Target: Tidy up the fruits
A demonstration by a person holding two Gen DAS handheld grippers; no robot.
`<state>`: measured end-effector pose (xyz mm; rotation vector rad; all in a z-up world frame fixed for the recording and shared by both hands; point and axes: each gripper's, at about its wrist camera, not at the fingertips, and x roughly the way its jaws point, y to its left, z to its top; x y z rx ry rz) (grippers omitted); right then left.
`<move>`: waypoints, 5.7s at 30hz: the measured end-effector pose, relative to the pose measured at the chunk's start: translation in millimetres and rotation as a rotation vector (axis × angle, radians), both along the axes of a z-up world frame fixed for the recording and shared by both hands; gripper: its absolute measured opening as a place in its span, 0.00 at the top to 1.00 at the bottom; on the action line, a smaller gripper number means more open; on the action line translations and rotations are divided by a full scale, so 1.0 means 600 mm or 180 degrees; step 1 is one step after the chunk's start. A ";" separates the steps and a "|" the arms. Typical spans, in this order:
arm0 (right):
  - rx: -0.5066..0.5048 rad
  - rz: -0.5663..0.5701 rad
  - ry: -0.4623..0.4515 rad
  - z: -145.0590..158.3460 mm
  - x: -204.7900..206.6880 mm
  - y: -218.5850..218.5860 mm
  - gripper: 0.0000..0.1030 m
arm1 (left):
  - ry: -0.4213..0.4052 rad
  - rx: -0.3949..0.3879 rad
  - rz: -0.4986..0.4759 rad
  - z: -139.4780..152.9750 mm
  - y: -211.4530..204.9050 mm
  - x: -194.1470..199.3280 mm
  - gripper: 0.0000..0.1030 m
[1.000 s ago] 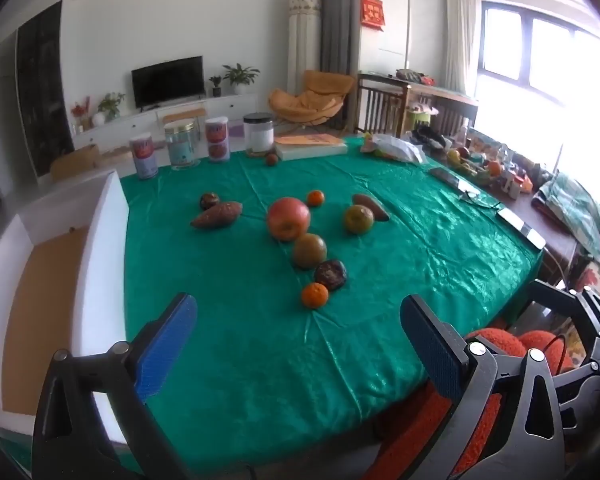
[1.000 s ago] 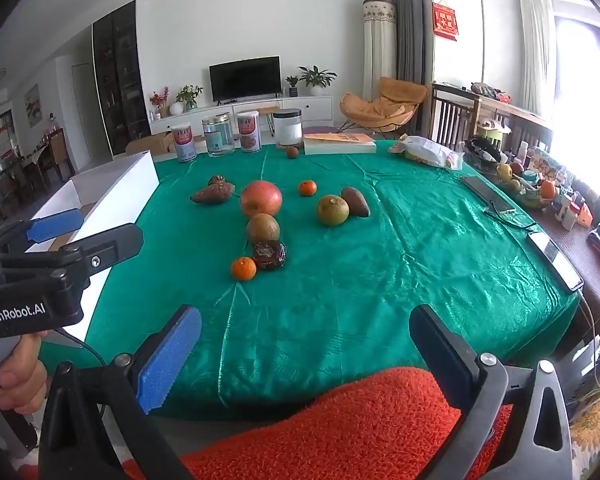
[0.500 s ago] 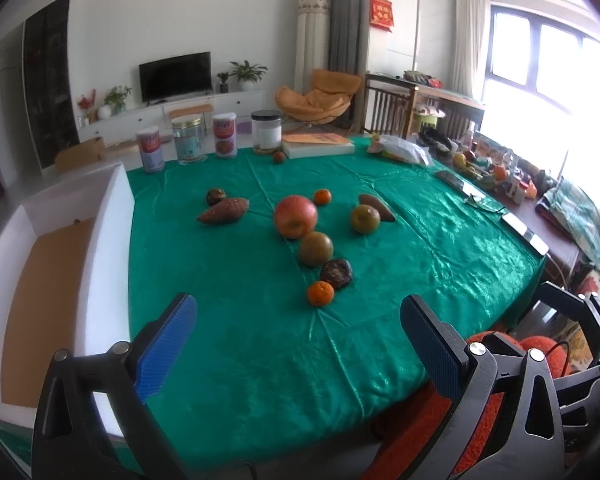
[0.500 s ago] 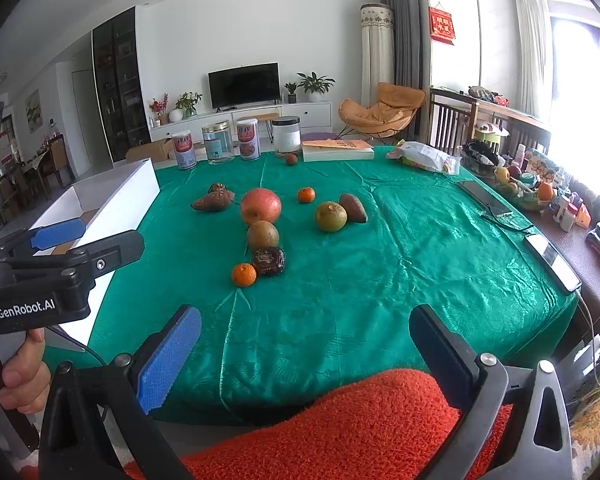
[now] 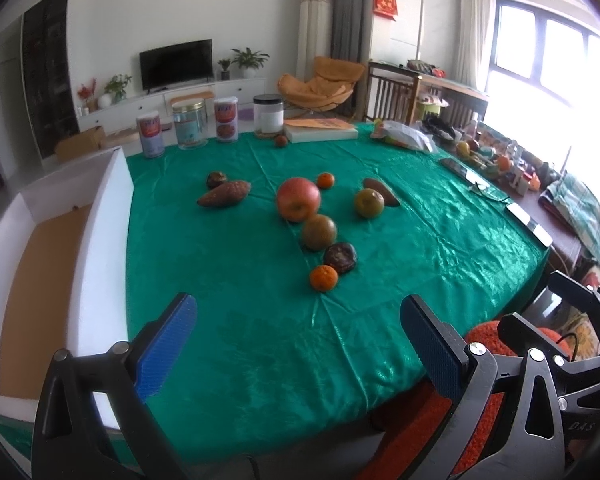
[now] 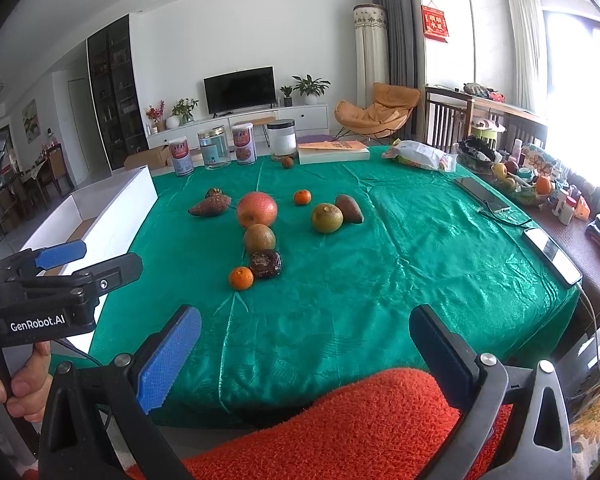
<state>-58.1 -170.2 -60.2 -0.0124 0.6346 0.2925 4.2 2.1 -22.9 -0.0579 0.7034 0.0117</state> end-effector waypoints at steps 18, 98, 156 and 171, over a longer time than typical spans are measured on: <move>-0.0022 0.0023 0.0032 -0.005 0.004 0.004 0.00 | 0.0044 -0.0052 0.0008 -0.005 0.004 0.006 0.01; 0.0118 -0.0040 0.0121 -0.013 0.008 -0.016 0.00 | 0.0899 0.0200 -0.0254 -0.212 -0.026 0.223 0.00; 0.0067 -0.0166 0.2200 -0.159 0.667 -0.039 0.61 | 0.0840 -0.0052 -0.0248 -0.186 0.066 0.198 0.73; 0.1541 0.1588 0.2080 0.017 0.360 0.225 0.61 | 0.0157 -0.1168 0.0145 0.097 0.240 0.014 0.74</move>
